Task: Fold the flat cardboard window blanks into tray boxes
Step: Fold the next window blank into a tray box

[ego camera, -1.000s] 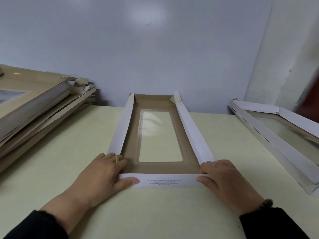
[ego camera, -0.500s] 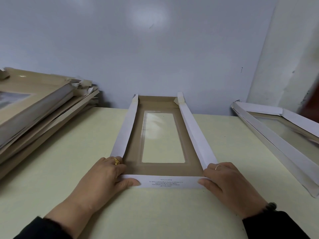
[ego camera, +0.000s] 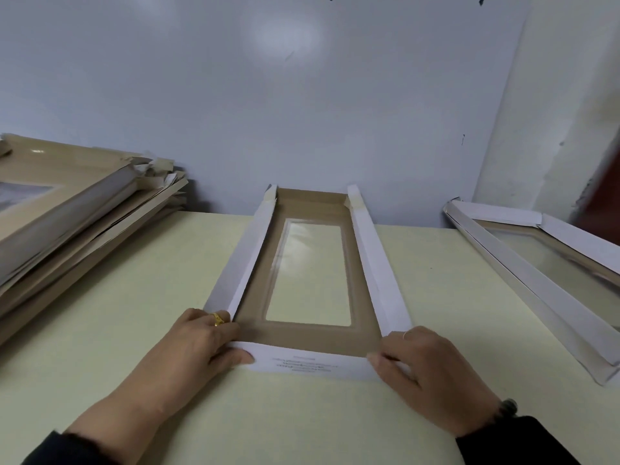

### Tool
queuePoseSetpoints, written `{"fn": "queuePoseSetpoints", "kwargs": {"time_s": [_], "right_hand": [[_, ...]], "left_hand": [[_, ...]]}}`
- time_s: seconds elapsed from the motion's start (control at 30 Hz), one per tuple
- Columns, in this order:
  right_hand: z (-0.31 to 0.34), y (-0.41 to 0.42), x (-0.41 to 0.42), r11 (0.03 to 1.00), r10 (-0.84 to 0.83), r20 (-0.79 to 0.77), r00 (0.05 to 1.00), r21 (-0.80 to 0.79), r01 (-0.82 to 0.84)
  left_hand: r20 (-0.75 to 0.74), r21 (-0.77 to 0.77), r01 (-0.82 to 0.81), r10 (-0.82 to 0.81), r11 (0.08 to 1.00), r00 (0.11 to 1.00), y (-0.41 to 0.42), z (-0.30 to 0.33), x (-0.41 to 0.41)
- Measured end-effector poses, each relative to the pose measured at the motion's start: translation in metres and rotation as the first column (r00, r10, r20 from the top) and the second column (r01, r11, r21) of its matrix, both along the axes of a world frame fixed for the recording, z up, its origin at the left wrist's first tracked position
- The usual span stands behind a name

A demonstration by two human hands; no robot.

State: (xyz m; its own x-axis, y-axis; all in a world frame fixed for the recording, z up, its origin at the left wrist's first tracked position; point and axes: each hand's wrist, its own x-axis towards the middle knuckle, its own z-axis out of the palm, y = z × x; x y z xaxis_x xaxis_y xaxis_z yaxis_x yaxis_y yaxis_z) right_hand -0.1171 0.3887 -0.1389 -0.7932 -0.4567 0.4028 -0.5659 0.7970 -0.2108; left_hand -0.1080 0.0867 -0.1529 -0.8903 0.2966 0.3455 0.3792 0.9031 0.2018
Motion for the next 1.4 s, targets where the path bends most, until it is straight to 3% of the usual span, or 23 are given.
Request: {"fn": "queuePoseSetpoints", "kwargs": {"time_s": [0.07,0.13,0.17,0.23,0.3,0.5,0.67,0.73,0.8,0.83,0.93,1.0,1.1,1.17,1.2,1.3,1.4], "right_hand": [[0.000,-0.004,0.001,0.979,0.108,0.174,0.979,-0.189,-0.075],[-0.001,-0.004,0.001,0.946,0.160,0.214,0.964,-0.313,-0.087],[-0.003,-0.002,-0.001,0.957,0.133,0.153,0.979,-0.276,-0.086],[-0.006,0.003,-0.010,0.997,0.059,0.050,0.997,-0.051,-0.056],[-0.006,0.003,-0.014,0.991,0.030,0.057,0.998,0.128,-0.038],[-0.007,-0.043,-0.006,0.979,0.194,-0.167,0.967,0.100,-0.179],[-0.011,-0.059,-0.002,0.964,0.251,-0.150,0.956,0.129,-0.232],[-0.010,-0.059,-0.003,0.964,0.259,-0.174,0.950,0.113,-0.243],[-0.012,-0.055,-0.004,0.971,0.230,-0.149,0.962,0.103,-0.216],[-0.012,-0.052,-0.007,0.975,0.213,-0.112,0.971,0.082,-0.205],[-0.011,-0.039,-0.018,0.983,0.153,0.030,0.988,0.098,-0.155],[-0.017,-0.024,-0.029,0.983,0.071,0.020,0.997,0.170,-0.074],[-0.016,-0.004,-0.036,0.989,-0.021,-0.019,1.000,0.145,0.024],[-0.013,0.019,-0.040,0.991,-0.133,0.005,0.991,0.035,0.133],[-0.011,0.032,-0.040,0.975,-0.218,0.051,0.975,0.056,0.215],[-0.009,0.063,-0.041,0.900,-0.424,0.037,0.905,0.129,0.416],[-0.004,0.054,-0.034,0.881,-0.454,0.013,0.891,0.153,0.447]], "left_hand": [[-0.072,-0.009,-0.001,0.000,1.000,0.997,-0.011,0.003,-0.002],[-0.038,0.002,-0.080,0.080,0.997,0.996,-0.021,0.007,-0.003],[-0.012,0.000,-0.105,0.105,0.994,0.994,-0.023,0.007,-0.002],[-0.011,-0.013,-0.135,0.135,0.991,0.991,-0.022,0.008,0.000],[-0.057,-0.034,-0.106,0.104,0.994,0.993,-0.008,0.012,0.005],[-0.002,-0.002,0.145,-0.145,0.989,0.989,0.066,0.018,0.033],[-0.029,-0.239,0.029,-0.037,0.971,0.999,0.088,0.020,0.039],[0.089,-0.280,0.002,0.024,0.960,0.996,0.078,0.027,0.041],[0.117,-0.204,-0.016,0.040,0.979,0.992,0.059,0.027,0.040],[0.088,-0.087,-0.054,0.062,0.995,0.994,0.045,0.024,0.042],[0.258,0.084,-0.274,0.244,0.958,0.935,-0.006,0.014,0.034],[0.345,0.114,-0.389,0.331,0.914,0.879,-0.046,-0.001,0.027],[0.304,-0.008,-0.407,0.390,0.913,0.869,-0.089,-0.005,0.012],[0.307,0.022,-0.445,0.418,0.895,0.855,-0.104,-0.006,0.007],[0.289,0.025,-0.464,0.438,0.886,0.851,-0.107,-0.007,0.004],[0.098,0.015,-0.484,0.481,0.875,0.871,-0.091,-0.007,-0.002],[-0.148,-0.046,-0.419,0.409,0.907,0.901,-0.045,0.009,0.009]]}}
